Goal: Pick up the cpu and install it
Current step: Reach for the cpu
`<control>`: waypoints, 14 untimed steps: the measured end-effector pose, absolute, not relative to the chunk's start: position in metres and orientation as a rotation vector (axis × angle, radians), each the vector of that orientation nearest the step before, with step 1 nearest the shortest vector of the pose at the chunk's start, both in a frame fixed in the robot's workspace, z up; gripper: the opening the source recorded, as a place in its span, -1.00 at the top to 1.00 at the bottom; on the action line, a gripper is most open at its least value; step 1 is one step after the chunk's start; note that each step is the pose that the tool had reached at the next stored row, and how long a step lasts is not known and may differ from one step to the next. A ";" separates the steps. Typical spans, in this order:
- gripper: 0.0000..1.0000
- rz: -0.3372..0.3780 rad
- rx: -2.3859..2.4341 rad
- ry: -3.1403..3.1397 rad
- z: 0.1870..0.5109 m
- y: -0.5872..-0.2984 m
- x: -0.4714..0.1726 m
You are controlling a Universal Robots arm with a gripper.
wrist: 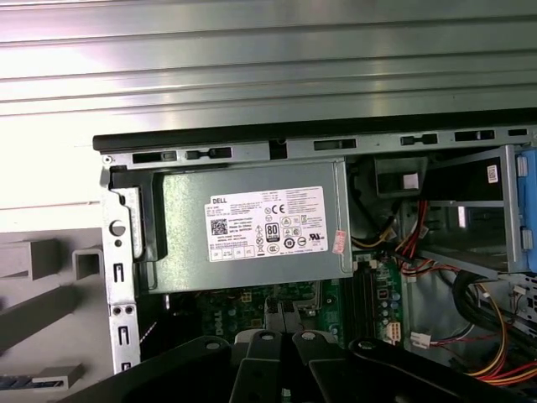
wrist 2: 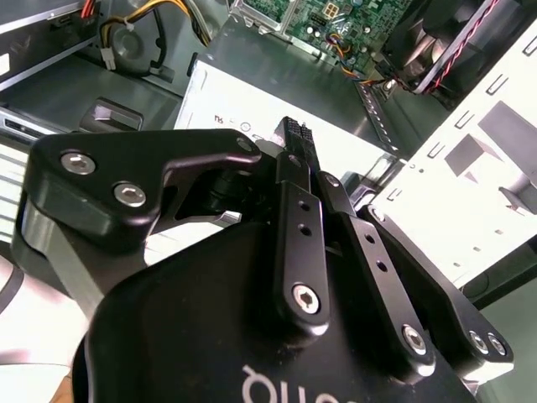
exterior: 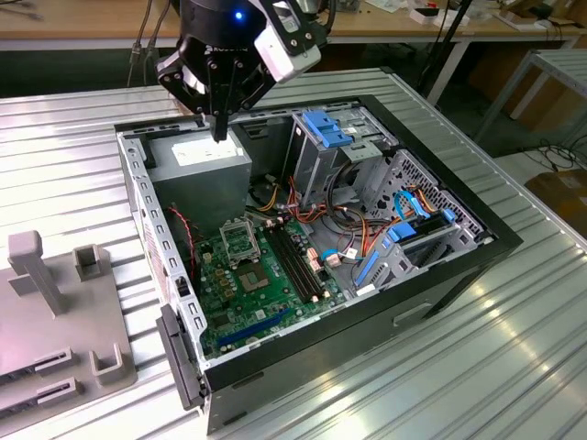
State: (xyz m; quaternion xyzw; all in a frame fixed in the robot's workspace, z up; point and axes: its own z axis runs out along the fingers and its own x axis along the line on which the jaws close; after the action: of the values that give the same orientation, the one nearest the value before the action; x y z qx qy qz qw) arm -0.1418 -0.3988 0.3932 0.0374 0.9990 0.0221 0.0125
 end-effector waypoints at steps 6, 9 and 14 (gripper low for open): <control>0.79 0.069 0.117 3.114 0.393 -0.399 -0.144; 0.79 0.069 0.117 3.114 0.393 -0.399 -0.146; 0.79 0.069 0.117 3.114 0.393 -0.399 -0.146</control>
State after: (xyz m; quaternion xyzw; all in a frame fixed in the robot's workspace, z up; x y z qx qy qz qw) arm -0.1464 -0.3988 0.3930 0.0374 0.9990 0.0221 0.0125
